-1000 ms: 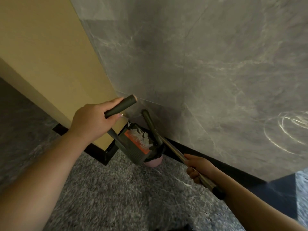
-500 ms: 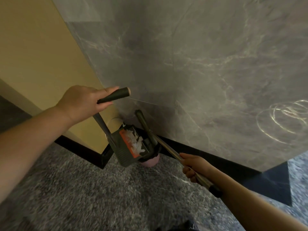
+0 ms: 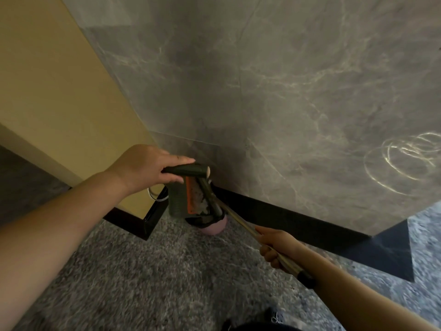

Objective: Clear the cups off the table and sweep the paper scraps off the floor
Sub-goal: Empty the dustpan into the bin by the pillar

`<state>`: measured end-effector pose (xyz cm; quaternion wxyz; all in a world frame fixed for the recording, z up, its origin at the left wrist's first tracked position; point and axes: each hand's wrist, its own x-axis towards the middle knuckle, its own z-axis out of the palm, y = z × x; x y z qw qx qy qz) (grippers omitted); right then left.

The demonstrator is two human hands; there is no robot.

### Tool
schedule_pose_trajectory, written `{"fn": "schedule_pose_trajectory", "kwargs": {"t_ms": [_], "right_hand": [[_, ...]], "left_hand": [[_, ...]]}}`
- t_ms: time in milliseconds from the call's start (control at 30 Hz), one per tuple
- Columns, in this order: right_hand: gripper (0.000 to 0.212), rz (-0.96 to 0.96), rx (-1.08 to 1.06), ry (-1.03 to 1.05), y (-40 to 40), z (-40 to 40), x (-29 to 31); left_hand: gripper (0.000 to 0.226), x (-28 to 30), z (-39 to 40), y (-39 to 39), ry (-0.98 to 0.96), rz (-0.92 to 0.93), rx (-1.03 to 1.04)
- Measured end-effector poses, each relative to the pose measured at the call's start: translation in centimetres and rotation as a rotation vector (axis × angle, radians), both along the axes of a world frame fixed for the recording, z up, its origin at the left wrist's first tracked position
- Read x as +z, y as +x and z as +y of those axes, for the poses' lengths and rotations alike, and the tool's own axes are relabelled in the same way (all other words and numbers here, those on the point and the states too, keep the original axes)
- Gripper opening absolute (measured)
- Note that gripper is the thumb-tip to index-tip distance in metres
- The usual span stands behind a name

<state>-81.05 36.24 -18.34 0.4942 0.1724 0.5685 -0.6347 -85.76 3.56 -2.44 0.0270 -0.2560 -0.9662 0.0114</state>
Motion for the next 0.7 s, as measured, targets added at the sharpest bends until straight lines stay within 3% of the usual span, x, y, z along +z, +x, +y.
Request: {"fn": "schedule_pose_trajectory", "kwargs": {"t_ms": [133,200,400,700], "right_hand": [[0.046,-0.039,-0.044,-0.013,0.0,0.7,-0.6],[0.041,-0.056,-0.053,-0.027,-0.3,0.7,-0.7],[0.029,-0.035,-0.028,-0.032,0.0,0.7,-0.1],[0.032,-0.025,0.003,-0.036,-0.1,1.1,0.6]], "left_hand": [[0.034,0.4,1.1,-0.3,0.015,-0.167,0.146],[0.037,0.5,1.3,-0.3,0.008,-0.194,0.166],[0.030,1.2,0.8,-0.4,-0.104,-0.137,0.157],[0.028,2.8,1.4,-0.7,-0.248,-0.070,0.013]]}}
